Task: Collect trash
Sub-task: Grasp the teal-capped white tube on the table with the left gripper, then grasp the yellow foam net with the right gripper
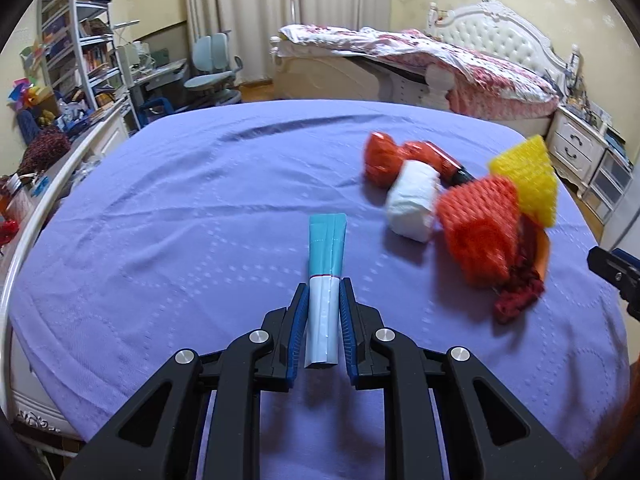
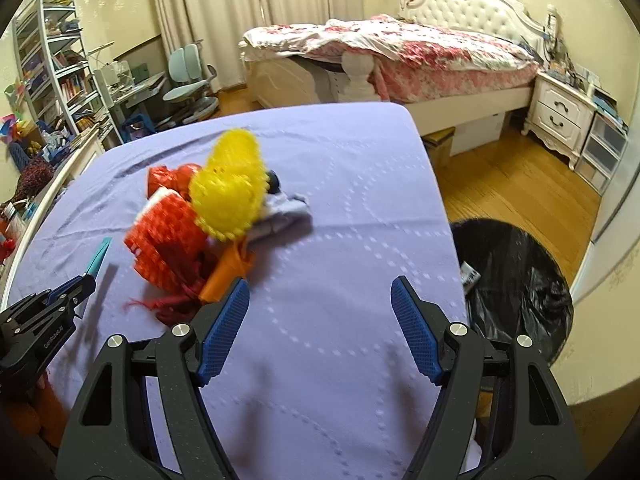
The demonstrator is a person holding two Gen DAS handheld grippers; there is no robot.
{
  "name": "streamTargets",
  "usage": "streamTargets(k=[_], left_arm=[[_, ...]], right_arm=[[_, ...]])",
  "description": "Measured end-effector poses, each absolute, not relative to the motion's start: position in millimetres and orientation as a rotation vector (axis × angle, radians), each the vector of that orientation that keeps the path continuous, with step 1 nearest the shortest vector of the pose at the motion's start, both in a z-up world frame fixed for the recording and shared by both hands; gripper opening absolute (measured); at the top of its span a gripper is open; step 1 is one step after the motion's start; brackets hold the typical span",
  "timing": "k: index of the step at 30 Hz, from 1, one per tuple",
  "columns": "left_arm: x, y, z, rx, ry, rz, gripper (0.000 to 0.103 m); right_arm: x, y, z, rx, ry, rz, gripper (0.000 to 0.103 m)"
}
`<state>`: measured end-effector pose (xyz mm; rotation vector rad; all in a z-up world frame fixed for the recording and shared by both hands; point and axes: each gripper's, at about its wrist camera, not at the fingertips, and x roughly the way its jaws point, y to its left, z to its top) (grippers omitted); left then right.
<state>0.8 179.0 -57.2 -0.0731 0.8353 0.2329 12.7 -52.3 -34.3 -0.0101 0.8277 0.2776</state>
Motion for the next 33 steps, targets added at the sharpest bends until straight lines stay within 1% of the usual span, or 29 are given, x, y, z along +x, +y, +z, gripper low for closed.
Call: streamTargets(k=[8, 11, 17, 18, 19, 20, 22, 24, 25, 27, 33], left_arm=[[12.5, 223.7, -45.2, -0.081, 0.795, 0.330, 0.019], [16.0, 236.1, -41.2, -0.092, 0.784, 0.353, 0.019], [20.0, 246.1, -46.5, -0.113, 0.797, 0.363, 0.019], [20.9, 246.2, -49.1, -0.114, 0.803, 0.361, 0.019], [20.7, 245.7, -50.0, -0.114, 0.806, 0.360, 0.019], [21.2, 245.0, -52.0, -0.116, 0.811, 0.357, 0.019], [21.2, 243.8, -54.4, -0.120, 0.818, 0.353, 0.019], [20.4, 242.5, -55.1, -0.122, 0.820, 0.349, 0.019], [20.2, 241.5, -54.9, -0.121, 0.820, 0.347, 0.019], [19.7, 240.2, -53.5, -0.120, 0.818, 0.344, 0.019], [16.5, 232.6, -45.5, -0.117, 0.800, 0.331, 0.019]], right_arm=[[39.9, -17.4, -13.0, -0.022, 0.782, 0.329, 0.074], [51.4, -5.6, -13.8, -0.029, 0.792, 0.341, 0.077], [67.1, 9.8, -20.4, -0.033, 0.826, 0.354, 0.077], [68.0, 11.9, -20.5, -0.028, 0.830, 0.356, 0.075], [68.8, 11.8, -21.0, -0.022, 0.835, 0.359, 0.066], [69.9, 12.0, -22.9, -0.020, 0.848, 0.363, 0.060], [70.9, 12.3, -27.2, -0.012, 0.873, 0.391, 0.042], [69.0, 13.8, -28.4, -0.016, 0.873, 0.398, 0.036], [67.4, 14.3, -28.4, -0.017, 0.868, 0.402, 0.034], [63.1, 14.4, -26.5, -0.012, 0.848, 0.408, 0.032], [54.3, 3.3, -11.1, 0.007, 0.779, 0.403, 0.032]])
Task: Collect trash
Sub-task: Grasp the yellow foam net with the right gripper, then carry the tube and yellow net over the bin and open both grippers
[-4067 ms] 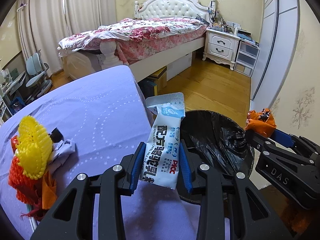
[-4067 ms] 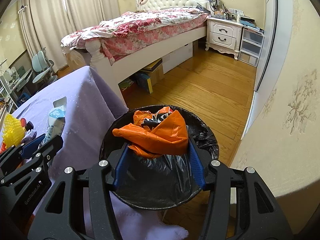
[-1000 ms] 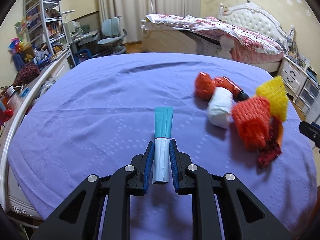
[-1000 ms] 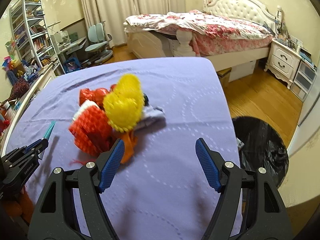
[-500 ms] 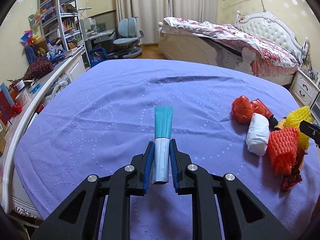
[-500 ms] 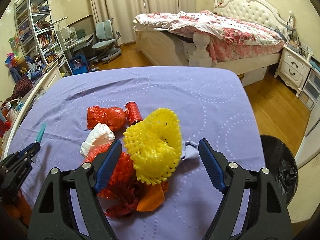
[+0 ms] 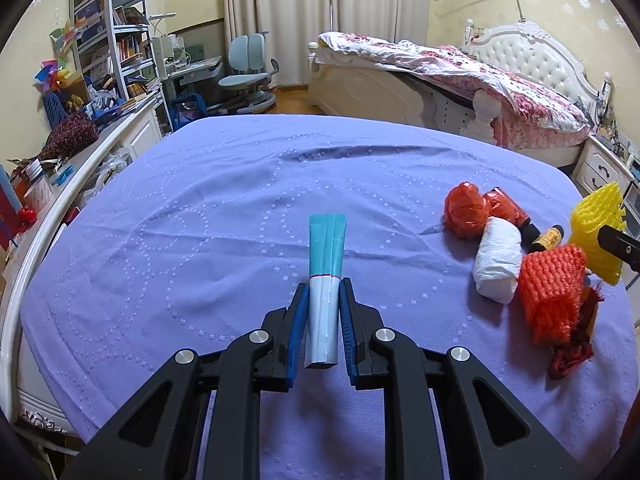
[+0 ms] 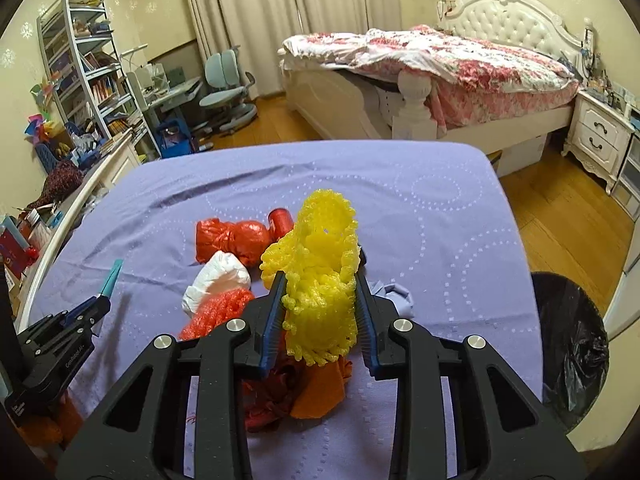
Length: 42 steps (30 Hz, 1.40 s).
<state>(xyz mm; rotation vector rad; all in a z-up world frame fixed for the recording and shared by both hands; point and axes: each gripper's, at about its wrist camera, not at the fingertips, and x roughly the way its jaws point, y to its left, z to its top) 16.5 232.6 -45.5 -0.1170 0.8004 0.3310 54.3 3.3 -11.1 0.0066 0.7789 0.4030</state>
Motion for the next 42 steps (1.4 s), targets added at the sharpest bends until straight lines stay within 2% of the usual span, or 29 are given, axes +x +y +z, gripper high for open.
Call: streamTargets(k=[15, 28, 42], left_arm=[[6.1, 170.1, -24.3, -0.084, 0.741, 0.204, 0.019], [4.1, 62.1, -9.0, 0.013, 0.691, -0.015, 0.019], [40.4, -40.2, -22.4, 0.084, 0.708, -0.206, 0.019]], right_arm=[[20.2, -81.6, -11.0, 0.055, 0.754, 0.245, 0.032], [-5.6, -168.2, -20.3, 0.112, 0.740, 0.092, 0.032], [0.9, -233.6, -37.0, 0.143, 0.743, -0.010, 0.032]])
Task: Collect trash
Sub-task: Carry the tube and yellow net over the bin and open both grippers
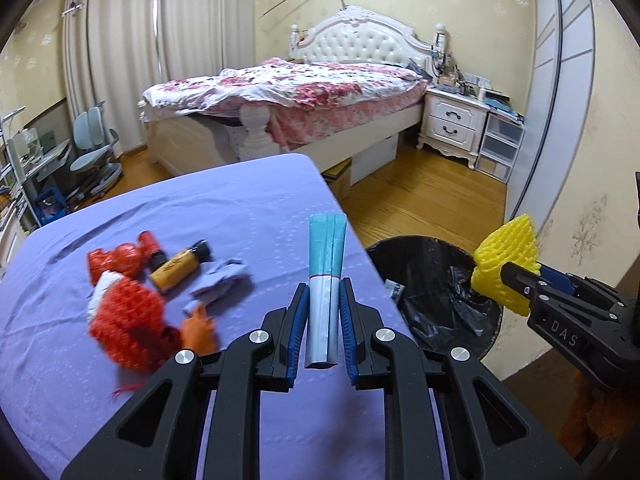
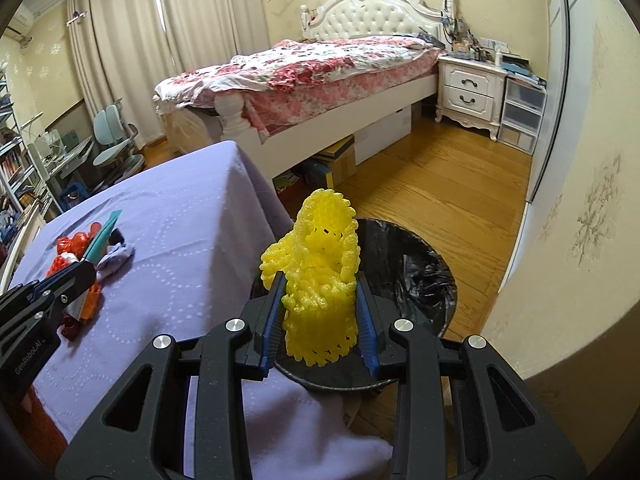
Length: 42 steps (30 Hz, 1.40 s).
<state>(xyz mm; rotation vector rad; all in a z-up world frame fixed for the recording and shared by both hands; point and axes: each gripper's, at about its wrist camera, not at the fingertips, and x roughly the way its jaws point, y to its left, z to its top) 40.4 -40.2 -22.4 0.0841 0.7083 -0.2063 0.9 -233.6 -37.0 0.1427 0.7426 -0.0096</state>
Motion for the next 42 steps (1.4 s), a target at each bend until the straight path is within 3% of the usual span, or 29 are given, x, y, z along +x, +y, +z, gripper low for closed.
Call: streamTargets(k=[11, 35, 38, 42], left_arm=[[70.2, -89.3, -40.4, 0.128, 0.741, -0.246, 0.019], [100.4, -121.6, -57.1, 0.175, 0.780, -0.230, 0.019], [104.4, -121.9, -56.3, 0.171, 0.780, -0.228, 0.025], [102.4, -119.8, -54.1, 0.159, 0.763, -0.219, 0.058]], right_arm=[[18.5, -263.9, -51.4, 0.169, 0.768, -0.056, 0.032], [45.2, -281.6, -62.3, 0.192, 0.812, -0.081, 0.033], [48.8, -284.0, -63.2, 0.199, 0.820, -0.082, 0.037], [51.5, -285.4, -64.1, 0.201, 0.821, -0.093, 0.049]])
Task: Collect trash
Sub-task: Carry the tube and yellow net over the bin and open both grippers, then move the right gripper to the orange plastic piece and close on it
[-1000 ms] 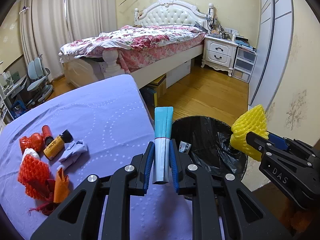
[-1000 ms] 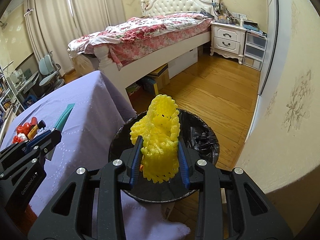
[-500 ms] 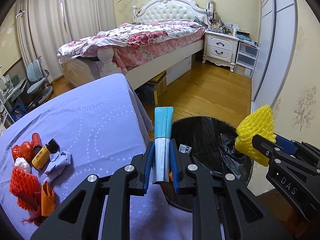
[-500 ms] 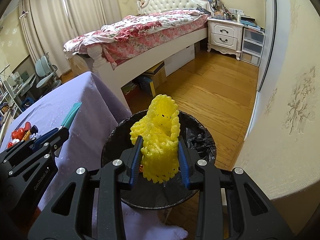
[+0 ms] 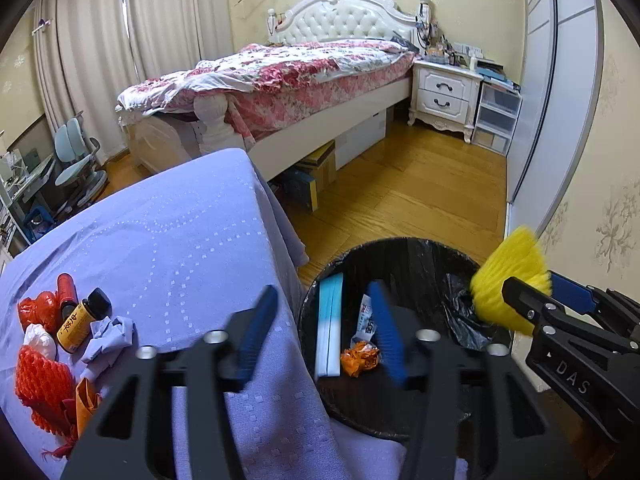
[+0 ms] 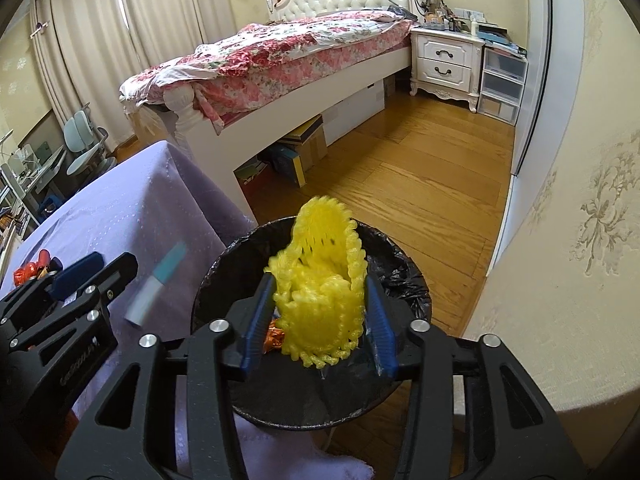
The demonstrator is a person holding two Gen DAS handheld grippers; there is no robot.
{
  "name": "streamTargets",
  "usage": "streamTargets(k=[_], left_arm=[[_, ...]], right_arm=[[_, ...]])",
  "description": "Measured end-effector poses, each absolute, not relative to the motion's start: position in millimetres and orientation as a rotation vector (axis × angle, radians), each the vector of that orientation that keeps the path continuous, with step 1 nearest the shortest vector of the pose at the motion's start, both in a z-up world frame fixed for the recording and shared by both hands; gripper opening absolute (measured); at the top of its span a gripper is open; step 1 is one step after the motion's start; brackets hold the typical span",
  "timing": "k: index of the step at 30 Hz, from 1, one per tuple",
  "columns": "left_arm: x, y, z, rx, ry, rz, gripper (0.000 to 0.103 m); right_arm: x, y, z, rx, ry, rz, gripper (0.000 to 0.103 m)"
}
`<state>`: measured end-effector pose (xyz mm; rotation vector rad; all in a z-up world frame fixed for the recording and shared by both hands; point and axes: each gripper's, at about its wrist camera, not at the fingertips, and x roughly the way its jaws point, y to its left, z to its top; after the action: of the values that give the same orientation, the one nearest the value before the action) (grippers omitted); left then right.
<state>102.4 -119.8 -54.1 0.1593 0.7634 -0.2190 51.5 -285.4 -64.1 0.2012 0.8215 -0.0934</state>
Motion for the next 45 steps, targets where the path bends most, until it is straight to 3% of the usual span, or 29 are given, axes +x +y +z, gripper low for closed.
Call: streamTargets(k=[4, 9, 17, 45], left_arm=[[98.0, -120.5, -50.8, 0.169, 0.739, -0.219, 0.071], [94.7, -122.1, -45.3, 0.190, 0.718, -0.204, 0.076], [87.9, -104.1, -34.9, 0.169, 0.718, -0.186, 0.077], [19.4, 102.5, -18.7, 0.033, 0.749, 0.173, 0.077]], right_arm=[[51.8, -287.8, -63.5, 0.207, 0.816, -0.108, 0.055], [45.9, -289.6, -60.9, 0.218, 0.810, -0.124, 0.059], [39.3, -281.4, -54.4, 0.220, 0.804, -0.110, 0.066], [15.6, -120.3, -44.8, 0.085, 0.851, 0.215, 0.067]])
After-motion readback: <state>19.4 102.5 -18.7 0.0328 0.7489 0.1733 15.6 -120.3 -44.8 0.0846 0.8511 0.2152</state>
